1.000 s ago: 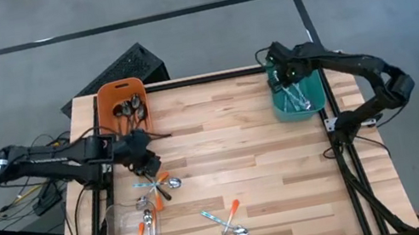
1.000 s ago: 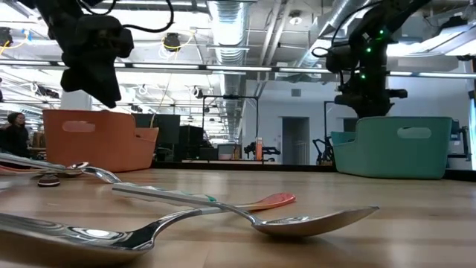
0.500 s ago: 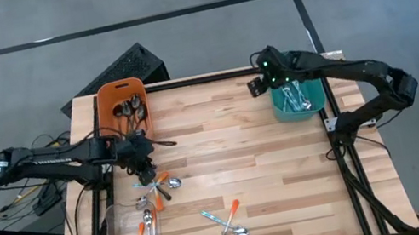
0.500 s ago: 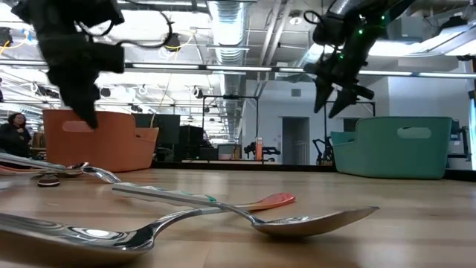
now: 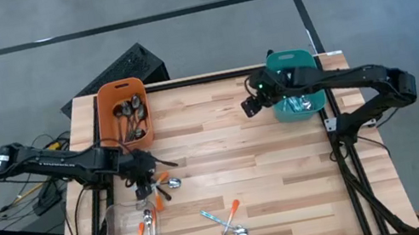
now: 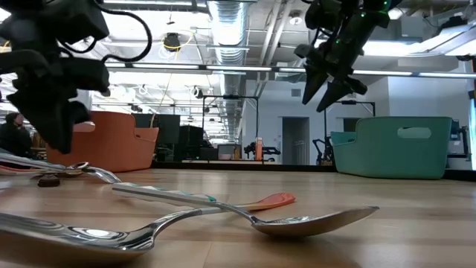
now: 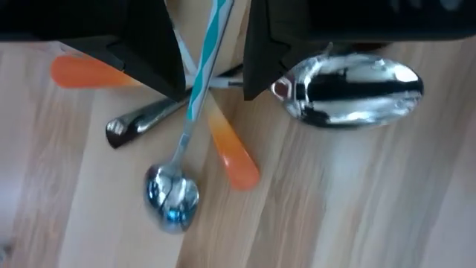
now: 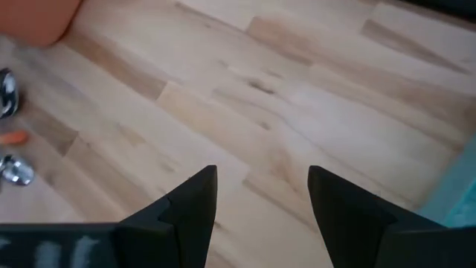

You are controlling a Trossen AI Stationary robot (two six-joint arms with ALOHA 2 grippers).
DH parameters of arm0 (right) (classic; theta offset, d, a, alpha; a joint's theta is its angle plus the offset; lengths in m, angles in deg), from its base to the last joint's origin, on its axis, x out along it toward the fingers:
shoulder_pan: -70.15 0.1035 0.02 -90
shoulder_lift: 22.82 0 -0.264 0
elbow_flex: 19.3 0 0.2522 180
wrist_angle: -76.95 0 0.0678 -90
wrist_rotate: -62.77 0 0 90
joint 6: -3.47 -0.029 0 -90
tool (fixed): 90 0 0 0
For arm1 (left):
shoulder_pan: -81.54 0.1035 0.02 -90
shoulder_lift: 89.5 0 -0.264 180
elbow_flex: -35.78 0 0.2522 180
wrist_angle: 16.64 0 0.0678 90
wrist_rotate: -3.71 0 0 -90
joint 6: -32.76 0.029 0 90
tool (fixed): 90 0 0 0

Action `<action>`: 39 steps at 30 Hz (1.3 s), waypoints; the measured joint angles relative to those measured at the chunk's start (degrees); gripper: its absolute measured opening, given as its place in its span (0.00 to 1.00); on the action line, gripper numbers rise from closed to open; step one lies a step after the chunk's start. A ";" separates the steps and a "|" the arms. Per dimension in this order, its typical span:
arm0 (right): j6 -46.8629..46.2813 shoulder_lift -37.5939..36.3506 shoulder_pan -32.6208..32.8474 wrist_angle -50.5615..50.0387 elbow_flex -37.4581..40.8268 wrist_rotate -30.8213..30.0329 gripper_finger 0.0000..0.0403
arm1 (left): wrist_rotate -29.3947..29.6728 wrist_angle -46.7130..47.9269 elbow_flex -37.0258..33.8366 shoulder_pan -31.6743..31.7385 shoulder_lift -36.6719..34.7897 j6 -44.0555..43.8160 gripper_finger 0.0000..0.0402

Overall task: Sort silverware by color (type)
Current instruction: Put the blue patterned spoon into the blue bin

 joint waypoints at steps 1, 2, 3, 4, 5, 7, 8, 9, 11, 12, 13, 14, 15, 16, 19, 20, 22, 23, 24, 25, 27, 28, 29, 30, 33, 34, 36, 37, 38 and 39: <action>-0.14 0.02 0.58 0.01 0.00 -0.02 0.58 | -0.03 0.04 -0.25 -0.25 0.00 -0.16 0.31; -0.39 0.02 1.14 -0.01 0.00 -0.10 0.58 | -0.03 0.04 -0.43 -0.40 0.00 -0.33 0.31; -0.74 0.02 1.66 -0.02 0.00 -0.29 0.58 | -0.03 0.06 -0.50 -0.55 0.00 -0.33 0.31; -1.18 0.02 2.10 -0.03 0.00 -0.63 0.58 | -0.04 -0.04 -0.50 -0.65 0.00 -0.33 0.31; -1.30 0.02 2.52 -0.01 0.00 -0.98 0.58 | -0.11 -0.06 -0.50 -0.66 0.00 -0.35 0.31; -1.44 0.02 3.26 0.03 0.00 -1.17 0.58 | -0.14 0.20 -0.50 -0.68 0.00 -0.35 0.31; -1.48 0.02 3.51 0.05 0.00 -1.23 0.58 | -0.14 0.15 -0.50 -0.68 0.00 -0.38 0.31; -1.67 0.02 3.74 0.05 0.00 -1.25 0.58 | -0.16 0.14 -0.50 -0.68 0.00 -0.38 0.31; -2.34 0.02 4.13 0.09 0.00 -1.27 0.58 | -0.16 0.11 -0.50 -0.68 0.21 -0.38 0.31; -2.57 0.02 4.22 0.10 0.00 -1.27 0.58 | -0.19 -0.04 -0.50 -0.68 0.60 -0.38 0.31; -2.74 0.02 4.45 0.12 0.00 -1.27 0.58 | -0.32 -0.02 -0.50 -0.68 1.08 -0.35 0.31; -2.78 0.02 4.61 0.12 0.00 -1.27 0.58 | -0.50 -0.06 -0.50 -0.78 1.61 -0.27 0.31; -2.78 0.02 4.88 0.13 0.00 -1.27 0.58 | -0.60 -0.62 -0.50 -1.05 2.45 -0.25 0.31; -2.79 0.04 5.13 0.14 0.00 -1.27 0.58 | -0.58 -1.24 -0.50 -1.32 3.41 0.12 0.31; -2.88 0.04 6.11 0.21 -0.02 -1.29 0.58 | -1.05 -2.42 -0.30 -2.11 6.33 0.13 0.31; -2.92 0.04 6.43 0.21 -0.02 -1.29 0.58 | -1.76 -2.86 -0.22 -2.24 7.44 0.15 0.31; -2.92 0.04 7.11 0.33 -0.02 -1.29 0.58 | -3.37 -3.64 -0.16 -2.45 9.23 0.76 0.31; -2.92 0.04 7.38 0.34 -0.02 -1.31 0.58 | -4.35 -3.85 -0.15 -2.45 10.11 1.12 0.31; -2.92 0.04 7.59 0.32 -0.02 -1.33 0.58 | -5.28 -3.89 -0.09 -2.45 10.96 1.41 0.31; -2.90 0.04 7.81 0.34 -0.02 -1.35 0.58 | -5.66 -4.20 -0.08 -2.45 11.55 1.59 0.31; -2.89 0.04 8.03 0.34 -0.02 -1.43 0.58 | -5.81 -4.17 -0.04 -2.45 12.13 1.49 0.31; -2.89 0.04 8.16 0.34 -0.02 -1.44 0.58 | -5.86 -4.27 -0.01 -2.45 12.37 1.44 0.30; -2.87 0.04 8.25 0.34 -0.02 -1.46 0.58 | -5.97 -4.26 -0.01 -2.42 12.45 1.46 0.29; -2.81 0.04 8.25 0.34 -0.02 -1.46 0.58 | -5.98 -4.13 -0.01 -2.24 12.46 1.44 0.27; -2.71 0.06 8.25 0.31 -0.02 -1.46 0.58 | -5.97 -3.84 -0.08 -1.77 12.49 1.10 0.17; -2.63 0.06 8.25 0.32 -0.02 -1.46 0.58 | -5.98 -3.71 -0.11 -1.53 12.50 0.97 0.13; -2.34 0.05 8.25 0.31 -0.02 -1.46 0.58 | -5.99 -3.52 -0.15 -1.07 12.52 0.88 0.06; -2.30 0.06 8.25 0.32 -0.02 -1.46 0.58 | -5.95 -3.50 -0.15 -0.85 12.52 0.90 0.03; -2.28 0.04 8.25 0.34 -0.02 -1.46 0.58 | -5.92 -3.48 -0.17 -0.54 12.52 1.02 0.02; -2.28 0.04 8.21 0.32 -0.02 -1.46 0.58 | -5.90 -3.48 -0.18 -0.21 12.52 1.10 0.02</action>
